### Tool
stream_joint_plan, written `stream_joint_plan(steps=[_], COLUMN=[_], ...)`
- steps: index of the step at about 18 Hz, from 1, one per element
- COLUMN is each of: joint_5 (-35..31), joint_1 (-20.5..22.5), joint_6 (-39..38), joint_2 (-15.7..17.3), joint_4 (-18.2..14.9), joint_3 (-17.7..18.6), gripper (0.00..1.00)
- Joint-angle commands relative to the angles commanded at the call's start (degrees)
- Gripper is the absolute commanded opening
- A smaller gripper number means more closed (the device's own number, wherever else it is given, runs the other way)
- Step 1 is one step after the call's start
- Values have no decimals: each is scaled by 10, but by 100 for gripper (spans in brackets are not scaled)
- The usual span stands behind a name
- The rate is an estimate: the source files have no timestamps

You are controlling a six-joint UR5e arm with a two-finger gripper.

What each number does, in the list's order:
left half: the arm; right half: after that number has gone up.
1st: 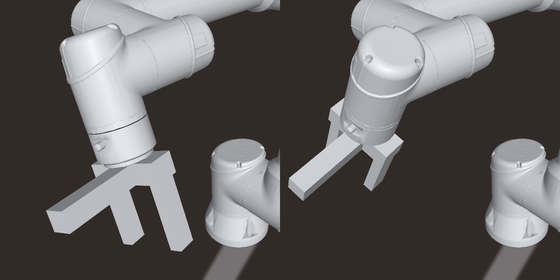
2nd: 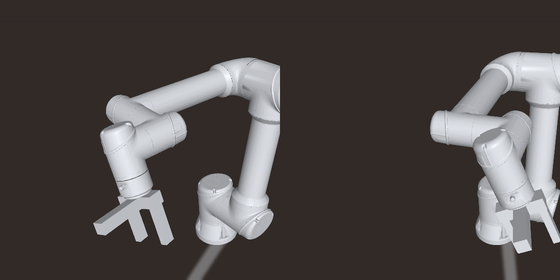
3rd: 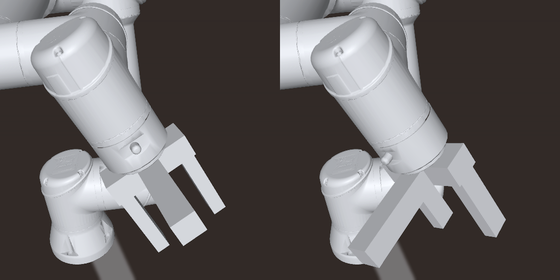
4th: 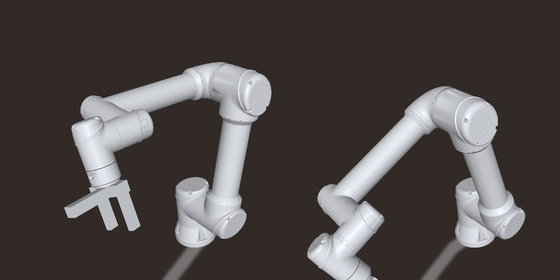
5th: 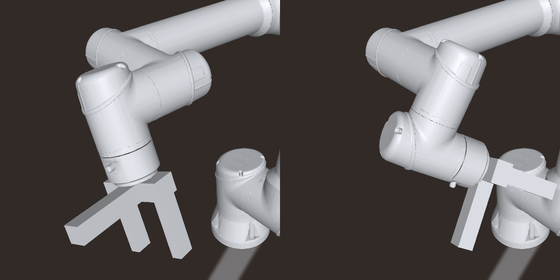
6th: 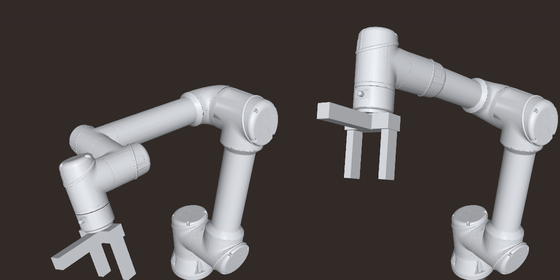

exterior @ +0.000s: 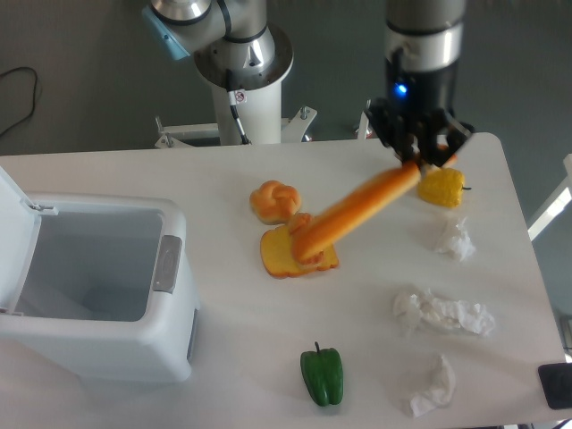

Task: Place the long bread in the trash can
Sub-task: 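Lift the held long orange baguette up and away from the tissues, then carry the baguette over the open white trash bin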

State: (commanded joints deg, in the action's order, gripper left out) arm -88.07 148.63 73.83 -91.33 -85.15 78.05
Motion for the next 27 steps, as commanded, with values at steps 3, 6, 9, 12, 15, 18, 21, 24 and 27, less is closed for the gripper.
stream_joint_plan(steps=[3, 6, 9, 12, 15, 18, 21, 24, 27], joint_5=[-5, -18, -15, -8, 24, 46, 105, 133, 167], joint_1=[-26, -70, -119, -165, -204, -227, -228, -228, -229], joint_6=[-1, -17, -66, -104, -187, -277, -361, -442, -495], joint_2=[19, 17, 2, -21, -47, -74, -81, -89, -92], joint_4=[-19, -20, -13, 13, 85, 161, 181, 224, 242], joint_3=[2, 5, 5, -2, -1, -3, -2, 0, 3], gripper=[0, 0, 0, 0, 0, 0, 0, 0, 0])
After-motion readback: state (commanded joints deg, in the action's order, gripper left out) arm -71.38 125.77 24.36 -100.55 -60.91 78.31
